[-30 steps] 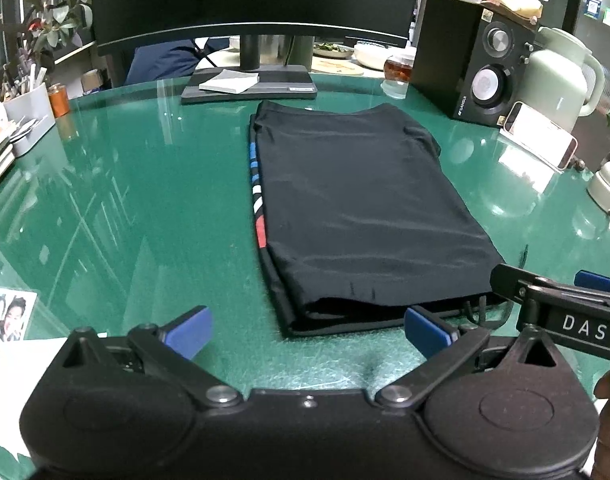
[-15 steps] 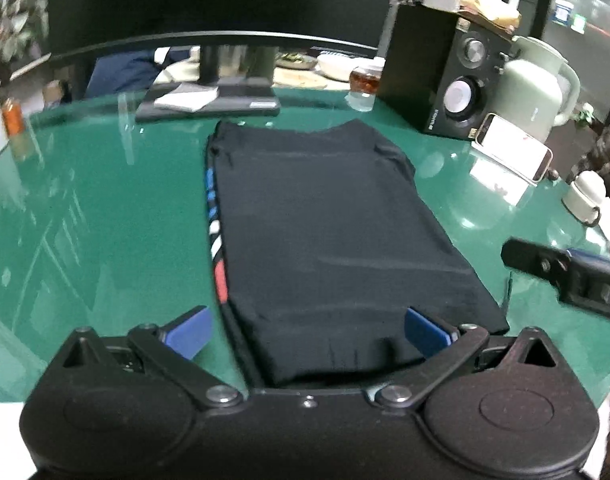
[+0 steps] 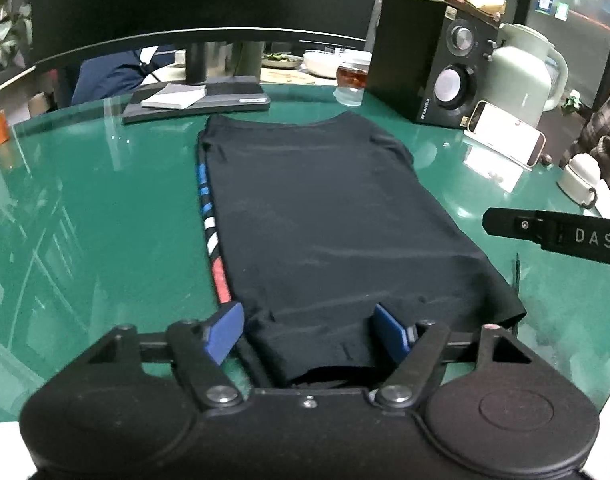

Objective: Fold clothes
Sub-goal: 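Move both grippers to the hem edge of the black garment, then close both grippers on the hem and lift it toward the collar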

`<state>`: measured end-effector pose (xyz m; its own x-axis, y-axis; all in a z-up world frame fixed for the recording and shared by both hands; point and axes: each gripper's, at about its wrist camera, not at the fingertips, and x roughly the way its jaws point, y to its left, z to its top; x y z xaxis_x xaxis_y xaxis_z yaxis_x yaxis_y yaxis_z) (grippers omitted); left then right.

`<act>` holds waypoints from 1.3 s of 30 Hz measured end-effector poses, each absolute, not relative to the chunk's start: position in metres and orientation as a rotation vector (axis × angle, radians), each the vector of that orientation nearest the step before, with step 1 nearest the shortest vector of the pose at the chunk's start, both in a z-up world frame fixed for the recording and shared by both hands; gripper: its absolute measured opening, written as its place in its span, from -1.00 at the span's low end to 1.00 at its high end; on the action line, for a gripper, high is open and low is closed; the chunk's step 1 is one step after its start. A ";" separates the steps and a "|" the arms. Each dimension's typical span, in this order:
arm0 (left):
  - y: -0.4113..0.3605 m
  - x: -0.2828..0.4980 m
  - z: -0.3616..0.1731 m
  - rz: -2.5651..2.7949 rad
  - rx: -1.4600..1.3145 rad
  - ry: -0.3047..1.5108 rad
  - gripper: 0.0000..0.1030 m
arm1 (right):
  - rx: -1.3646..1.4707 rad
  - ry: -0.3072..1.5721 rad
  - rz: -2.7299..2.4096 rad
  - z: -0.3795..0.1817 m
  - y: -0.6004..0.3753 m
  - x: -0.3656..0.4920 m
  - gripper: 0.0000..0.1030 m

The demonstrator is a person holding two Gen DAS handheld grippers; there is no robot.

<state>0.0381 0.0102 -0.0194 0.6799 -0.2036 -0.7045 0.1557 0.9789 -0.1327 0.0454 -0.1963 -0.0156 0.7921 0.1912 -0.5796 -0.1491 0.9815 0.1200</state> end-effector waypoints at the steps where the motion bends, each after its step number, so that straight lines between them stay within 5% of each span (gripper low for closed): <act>1: 0.013 0.036 -0.017 -0.205 -0.074 0.796 0.38 | 0.071 0.633 0.198 -0.015 -0.195 0.045 -0.34; 5: 0.011 0.030 0.001 -0.236 -0.058 0.708 0.38 | 0.037 0.621 0.244 -0.015 -0.187 0.044 -0.35; 7: 0.002 0.029 0.004 -0.273 -0.016 0.678 0.36 | 0.028 0.613 0.269 -0.016 -0.183 0.042 -0.53; 12: -0.016 0.041 -0.015 -0.354 0.024 0.747 -0.23 | 0.001 0.604 0.300 -0.017 -0.175 0.058 -0.56; 31: 0.005 0.035 -0.026 -0.374 -0.075 0.771 -0.21 | -0.053 0.707 0.396 -0.041 -0.155 0.119 -0.61; 34: 0.010 0.035 -0.020 -0.341 -0.084 0.744 0.02 | -0.014 0.690 0.439 -0.030 -0.164 0.098 -0.56; 35: 0.011 0.035 -0.019 -0.328 -0.085 0.730 0.23 | -0.015 0.677 0.461 -0.026 -0.166 0.087 -0.56; 39: 0.006 0.042 -0.027 -0.307 -0.013 0.781 0.28 | -0.075 0.678 0.497 -0.026 -0.168 0.061 -0.56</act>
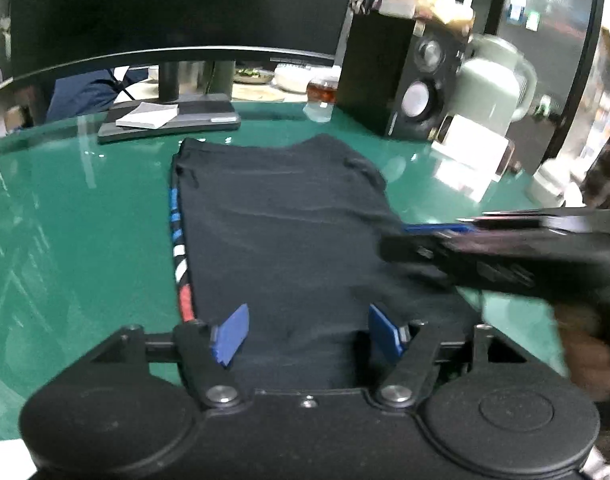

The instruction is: Fold clothes

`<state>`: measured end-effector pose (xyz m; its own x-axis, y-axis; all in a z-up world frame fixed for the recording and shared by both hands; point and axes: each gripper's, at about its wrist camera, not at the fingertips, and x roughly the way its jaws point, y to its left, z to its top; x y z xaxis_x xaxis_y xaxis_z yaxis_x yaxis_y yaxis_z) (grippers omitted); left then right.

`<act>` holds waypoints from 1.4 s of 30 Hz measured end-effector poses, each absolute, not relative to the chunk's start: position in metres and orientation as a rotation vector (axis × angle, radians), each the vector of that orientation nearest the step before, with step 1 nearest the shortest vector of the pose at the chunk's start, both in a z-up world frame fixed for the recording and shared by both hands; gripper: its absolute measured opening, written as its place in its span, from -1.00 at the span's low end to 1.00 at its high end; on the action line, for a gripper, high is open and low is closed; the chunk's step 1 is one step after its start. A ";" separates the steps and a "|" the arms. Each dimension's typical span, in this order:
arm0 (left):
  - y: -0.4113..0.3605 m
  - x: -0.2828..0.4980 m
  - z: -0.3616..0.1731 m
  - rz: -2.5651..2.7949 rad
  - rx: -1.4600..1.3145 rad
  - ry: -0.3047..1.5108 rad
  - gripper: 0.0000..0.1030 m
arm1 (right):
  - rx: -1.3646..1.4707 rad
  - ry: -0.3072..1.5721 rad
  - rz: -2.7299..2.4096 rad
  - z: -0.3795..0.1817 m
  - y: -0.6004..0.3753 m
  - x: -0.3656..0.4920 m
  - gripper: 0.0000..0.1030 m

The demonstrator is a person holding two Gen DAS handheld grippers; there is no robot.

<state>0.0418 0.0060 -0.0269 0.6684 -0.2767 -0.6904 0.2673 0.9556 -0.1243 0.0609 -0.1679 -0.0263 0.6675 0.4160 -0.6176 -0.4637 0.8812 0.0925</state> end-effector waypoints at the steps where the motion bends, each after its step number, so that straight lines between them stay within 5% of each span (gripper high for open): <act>1: 0.005 0.040 -0.028 -0.309 0.002 0.781 0.29 | -0.093 0.691 0.494 -0.030 -0.169 0.056 -0.57; 9: 0.008 0.065 0.004 -0.328 0.040 0.670 0.32 | -0.034 0.656 0.433 -0.018 -0.186 0.076 -0.64; 19: 0.000 0.134 -0.027 -0.367 0.076 0.768 0.32 | -0.070 0.709 0.466 -0.025 -0.180 0.169 -0.61; 30: 0.005 0.122 -0.038 -0.404 0.143 0.758 0.48 | 0.011 0.741 0.459 -0.042 -0.201 0.209 -0.73; 37: 0.029 0.138 -0.016 -0.347 0.025 0.703 0.64 | 0.026 0.685 0.482 -0.026 -0.206 0.202 -0.44; 42: 0.041 0.165 -0.016 -0.196 0.063 0.739 0.65 | 0.022 0.683 0.462 -0.020 -0.211 0.209 -0.42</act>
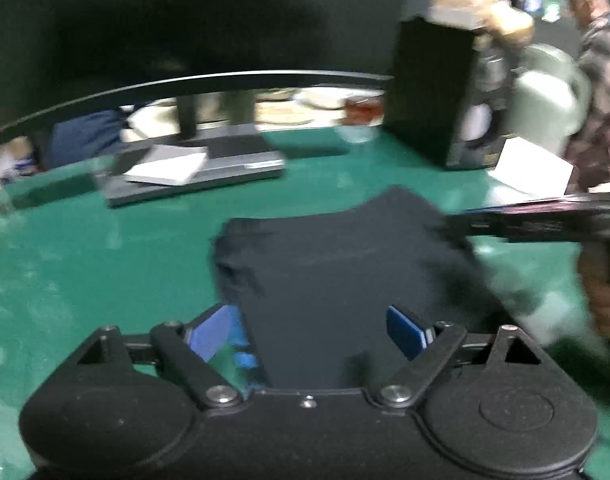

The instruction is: Fold clothes

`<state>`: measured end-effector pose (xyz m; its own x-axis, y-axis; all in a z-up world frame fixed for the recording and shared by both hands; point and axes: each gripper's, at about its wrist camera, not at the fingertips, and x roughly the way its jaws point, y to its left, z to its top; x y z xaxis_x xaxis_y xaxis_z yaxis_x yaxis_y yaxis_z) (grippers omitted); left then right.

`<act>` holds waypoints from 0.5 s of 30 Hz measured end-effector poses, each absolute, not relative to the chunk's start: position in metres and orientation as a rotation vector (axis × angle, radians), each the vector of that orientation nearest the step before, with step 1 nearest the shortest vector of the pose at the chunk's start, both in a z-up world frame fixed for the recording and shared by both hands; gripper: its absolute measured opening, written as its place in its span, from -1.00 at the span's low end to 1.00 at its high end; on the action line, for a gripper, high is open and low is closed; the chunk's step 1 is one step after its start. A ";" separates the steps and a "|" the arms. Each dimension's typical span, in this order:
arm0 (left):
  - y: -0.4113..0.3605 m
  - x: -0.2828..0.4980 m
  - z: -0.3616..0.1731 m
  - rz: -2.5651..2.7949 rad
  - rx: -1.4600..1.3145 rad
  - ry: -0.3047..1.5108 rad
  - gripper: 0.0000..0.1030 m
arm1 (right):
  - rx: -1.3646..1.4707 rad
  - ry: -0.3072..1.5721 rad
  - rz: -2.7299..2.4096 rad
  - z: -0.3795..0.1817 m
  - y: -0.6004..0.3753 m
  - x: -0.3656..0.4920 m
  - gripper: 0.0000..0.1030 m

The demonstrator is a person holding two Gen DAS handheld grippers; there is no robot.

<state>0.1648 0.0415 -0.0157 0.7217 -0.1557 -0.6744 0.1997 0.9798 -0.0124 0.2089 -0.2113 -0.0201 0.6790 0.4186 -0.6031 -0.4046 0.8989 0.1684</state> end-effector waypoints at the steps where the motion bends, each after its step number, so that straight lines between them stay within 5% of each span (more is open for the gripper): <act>1: 0.043 0.170 -0.018 -0.167 0.069 0.752 0.65 | 0.022 0.689 0.458 -0.021 -0.212 0.210 -0.41; 15: 0.054 0.188 -0.029 -0.086 0.069 0.792 0.78 | 0.039 0.712 0.421 -0.028 -0.213 0.223 -0.19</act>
